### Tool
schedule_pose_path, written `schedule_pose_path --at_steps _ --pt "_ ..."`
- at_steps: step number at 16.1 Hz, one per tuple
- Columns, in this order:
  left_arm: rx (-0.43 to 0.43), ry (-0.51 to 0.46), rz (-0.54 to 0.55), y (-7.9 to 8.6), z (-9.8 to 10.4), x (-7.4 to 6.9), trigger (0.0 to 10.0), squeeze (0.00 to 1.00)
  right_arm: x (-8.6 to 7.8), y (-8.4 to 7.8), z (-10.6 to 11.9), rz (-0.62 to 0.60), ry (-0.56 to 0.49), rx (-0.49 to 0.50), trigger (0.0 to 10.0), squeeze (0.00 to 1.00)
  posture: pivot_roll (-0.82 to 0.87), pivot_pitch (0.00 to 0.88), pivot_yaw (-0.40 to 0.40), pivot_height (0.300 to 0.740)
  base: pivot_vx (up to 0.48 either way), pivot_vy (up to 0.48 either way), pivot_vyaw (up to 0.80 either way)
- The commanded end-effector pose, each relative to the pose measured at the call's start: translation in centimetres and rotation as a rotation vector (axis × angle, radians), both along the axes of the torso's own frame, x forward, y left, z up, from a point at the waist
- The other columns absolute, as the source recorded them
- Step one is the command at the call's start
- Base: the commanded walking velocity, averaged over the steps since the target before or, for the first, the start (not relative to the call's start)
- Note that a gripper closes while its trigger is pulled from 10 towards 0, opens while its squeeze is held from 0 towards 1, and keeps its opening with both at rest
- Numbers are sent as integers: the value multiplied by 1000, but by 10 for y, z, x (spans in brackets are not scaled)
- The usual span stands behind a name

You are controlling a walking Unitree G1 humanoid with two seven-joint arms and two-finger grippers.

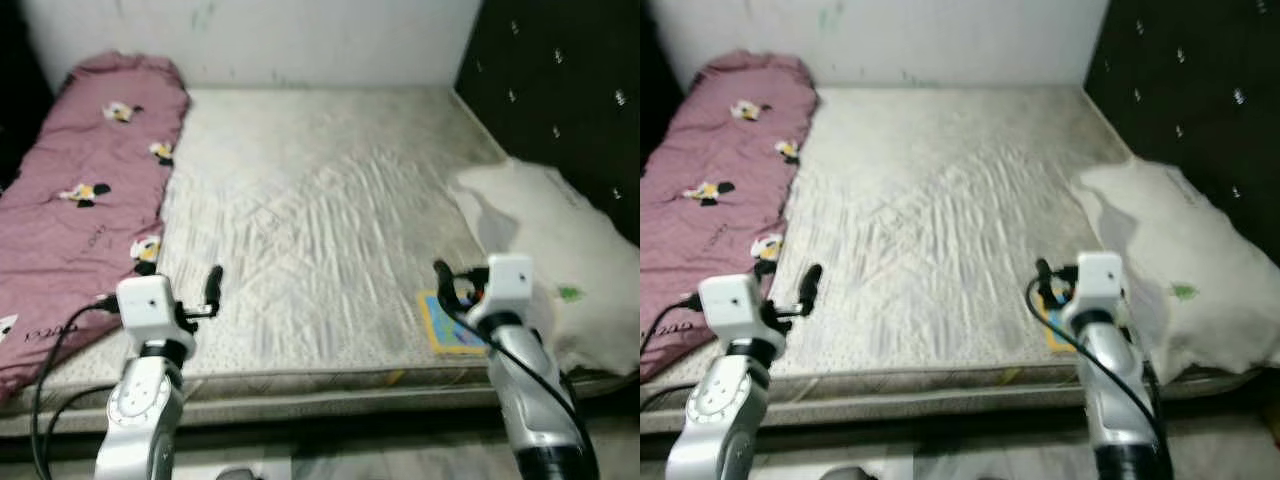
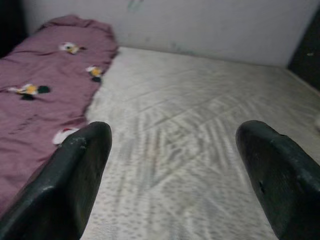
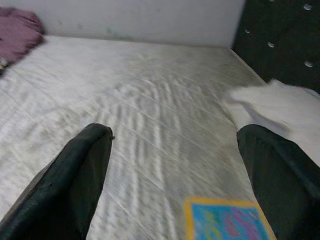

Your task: Clean up the room

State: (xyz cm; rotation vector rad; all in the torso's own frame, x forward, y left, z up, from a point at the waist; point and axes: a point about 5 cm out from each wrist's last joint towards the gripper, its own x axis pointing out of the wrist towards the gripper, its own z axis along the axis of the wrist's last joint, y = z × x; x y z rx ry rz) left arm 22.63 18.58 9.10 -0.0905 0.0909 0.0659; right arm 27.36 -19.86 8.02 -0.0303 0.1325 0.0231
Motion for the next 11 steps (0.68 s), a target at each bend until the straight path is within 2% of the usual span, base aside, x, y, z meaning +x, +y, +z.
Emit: schedule_pose_path --at_steps 1,3,8,11 --pt "16 8 30 3 0 0 10000 0 2 4 2 21 -4 -5 10000 0 -36 0 -40 740 0 0 0" --pt "0 18 26 3 -2 0 10000 0 2 4 2 22 -2 -6 10000 0 -36 0 -41 740 0 0 0" --pt "-15 15 17 2 -2 1 10000 0 3 4 1 29 6 -11 10000 0 -36 0 -45 740 0 478 -607" --pt "-21 15 14 1 -1 2 10000 0 3 4 0 33 12 -11 10000 0 -36 0 -45 740 0 476 -138"
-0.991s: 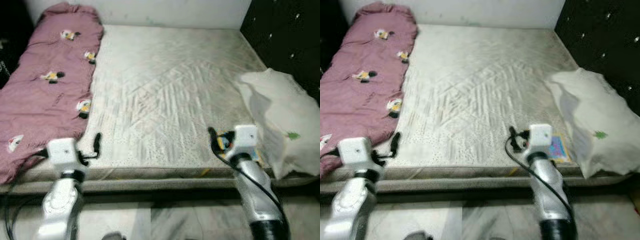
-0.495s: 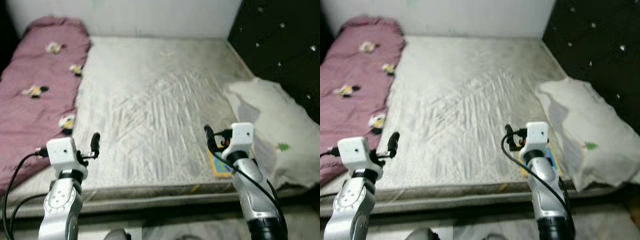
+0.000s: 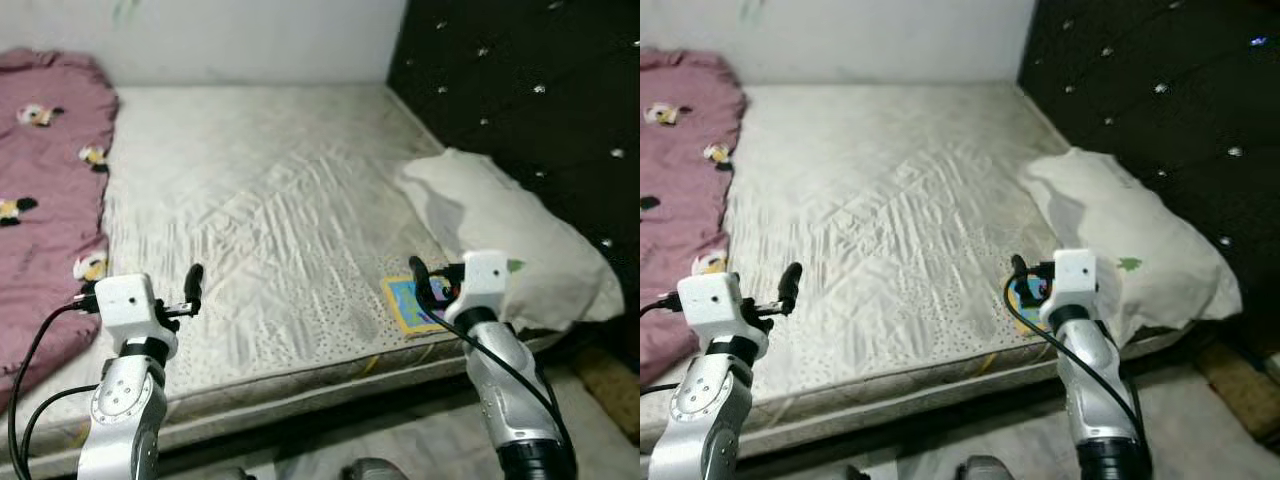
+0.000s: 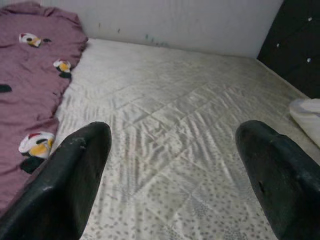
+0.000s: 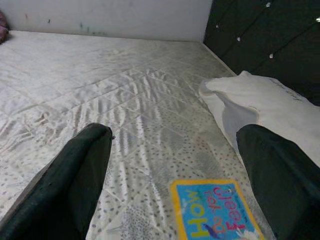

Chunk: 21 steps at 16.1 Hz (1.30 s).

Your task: Clean up the room

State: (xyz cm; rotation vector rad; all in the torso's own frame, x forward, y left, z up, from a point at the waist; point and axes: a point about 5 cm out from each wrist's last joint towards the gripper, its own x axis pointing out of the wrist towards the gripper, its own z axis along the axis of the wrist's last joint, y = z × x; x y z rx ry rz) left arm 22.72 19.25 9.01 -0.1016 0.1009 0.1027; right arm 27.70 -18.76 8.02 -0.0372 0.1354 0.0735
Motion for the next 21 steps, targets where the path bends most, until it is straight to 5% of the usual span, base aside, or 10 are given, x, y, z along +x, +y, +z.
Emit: schedule_pose_path --at_steps 1,21 --pt "-12 3 -23 -6 0 1 10000 0 0 -7 -1 -16 10 -8 10000 0 -36 0 -45 740 0 476 0" --pt "-10 10 -20 -7 0 4 10000 0 1 -2 0 29 11 -26 10000 0 -45 0 -43 740 0 476 88"
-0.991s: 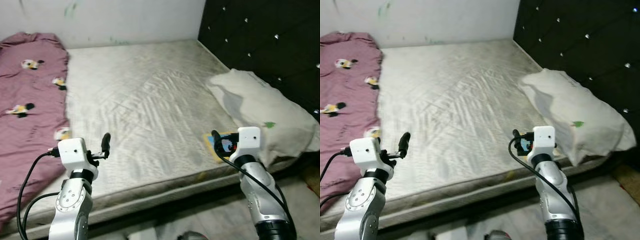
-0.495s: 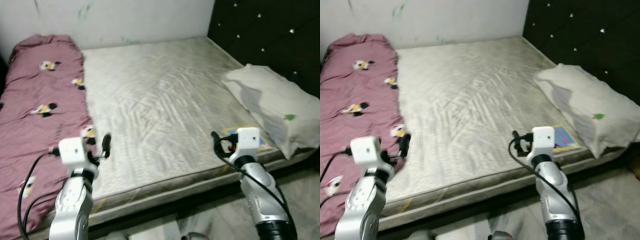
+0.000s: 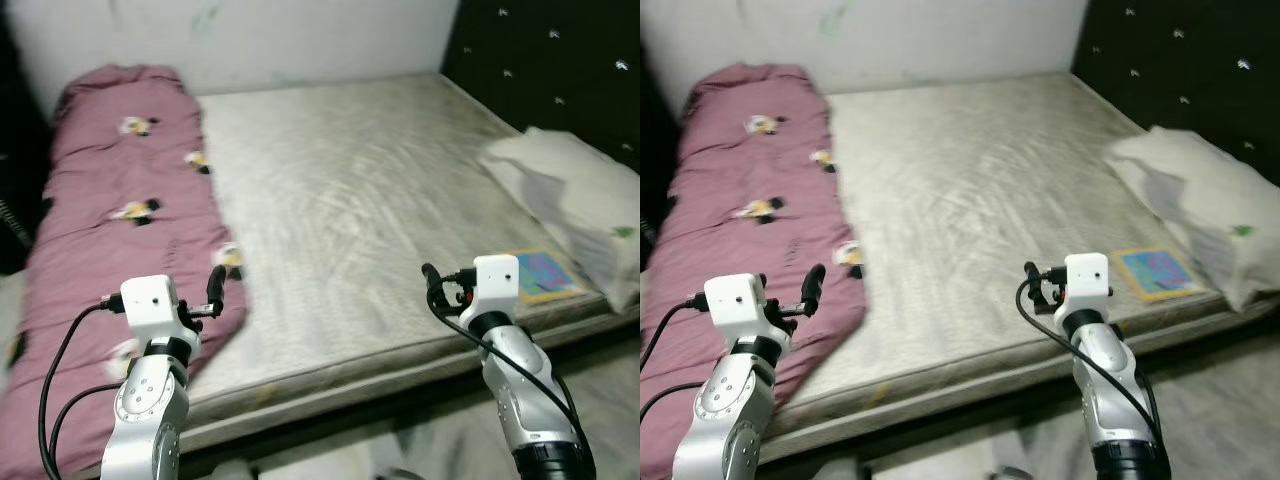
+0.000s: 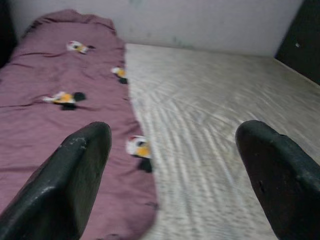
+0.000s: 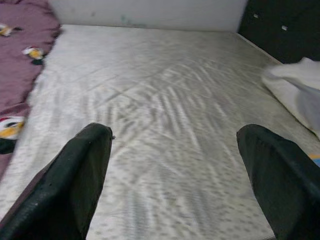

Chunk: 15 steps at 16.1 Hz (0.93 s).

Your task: Clean up the room

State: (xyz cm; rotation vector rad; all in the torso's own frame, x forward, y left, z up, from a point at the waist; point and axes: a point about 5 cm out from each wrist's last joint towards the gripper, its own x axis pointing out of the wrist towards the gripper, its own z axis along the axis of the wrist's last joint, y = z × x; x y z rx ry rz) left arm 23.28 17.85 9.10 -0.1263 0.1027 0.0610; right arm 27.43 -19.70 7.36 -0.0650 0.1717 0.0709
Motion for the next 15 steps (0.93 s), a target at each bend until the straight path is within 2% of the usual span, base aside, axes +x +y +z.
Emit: schedule_pose_path --at_steps 1,4,10,15 --pt "16 12 21 7 -1 -2 10000 0 4 8 6 33 -21 5 10000 0 -45 0 -43 740 0 476 775" --pt "15 13 24 7 -1 -2 10000 0 4 8 5 36 -18 6 10000 0 -44 0 -44 740 0 476 560" --pt "26 15 29 8 -2 -1 10000 0 6 10 4 42 -11 16 10000 0 -41 0 -44 740 0 477 0" --pt "39 19 33 7 -2 1 10000 0 7 11 2 52 -5 15 10000 0 -40 0 -42 740 0 0 0"
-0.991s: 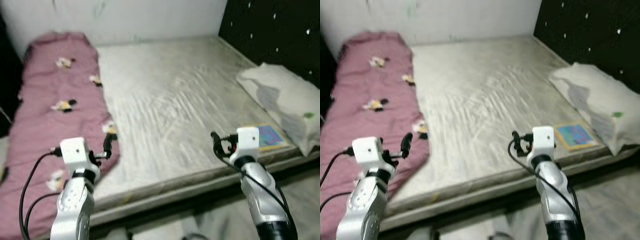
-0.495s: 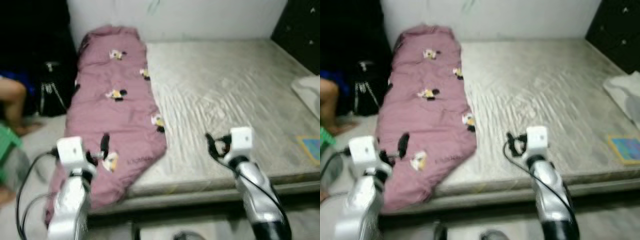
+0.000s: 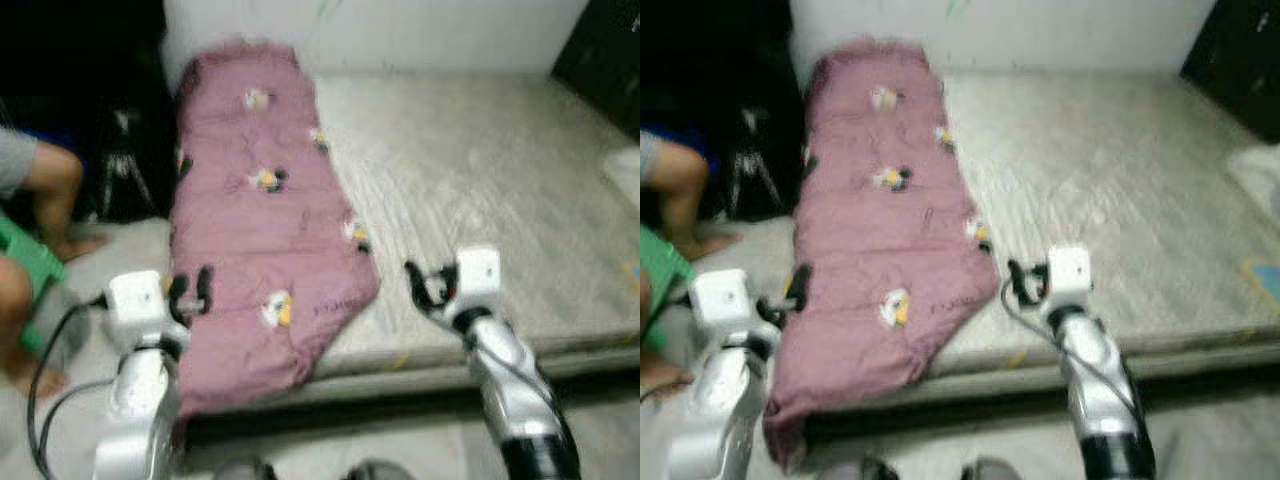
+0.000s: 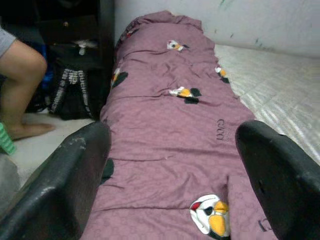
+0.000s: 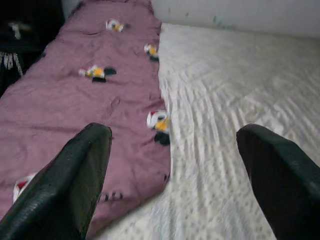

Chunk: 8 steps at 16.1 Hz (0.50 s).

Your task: Clean up the room

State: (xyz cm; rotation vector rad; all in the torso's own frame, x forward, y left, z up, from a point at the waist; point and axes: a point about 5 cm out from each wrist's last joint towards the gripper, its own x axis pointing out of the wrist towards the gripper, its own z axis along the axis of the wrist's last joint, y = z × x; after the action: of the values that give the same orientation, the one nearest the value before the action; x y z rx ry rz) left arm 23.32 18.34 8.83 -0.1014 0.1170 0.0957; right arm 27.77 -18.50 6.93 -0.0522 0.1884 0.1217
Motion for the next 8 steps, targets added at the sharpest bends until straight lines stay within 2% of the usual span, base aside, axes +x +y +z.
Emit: schedule_pose_path --at_steps 1,3,8 --pt "12 2 1 2 0 0 10000 0 4 -1 6 4 -23 -1 10000 0 -40 0 -43 740 0 0 0" --pt "15 0 1 2 1 1 10000 0 4 -1 6 7 -22 -2 10000 0 -39 0 -44 740 0 0 0" --pt "14 0 6 2 1 2 10000 0 6 0 6 11 -20 -2 10000 0 -39 0 -44 740 0 480 0"
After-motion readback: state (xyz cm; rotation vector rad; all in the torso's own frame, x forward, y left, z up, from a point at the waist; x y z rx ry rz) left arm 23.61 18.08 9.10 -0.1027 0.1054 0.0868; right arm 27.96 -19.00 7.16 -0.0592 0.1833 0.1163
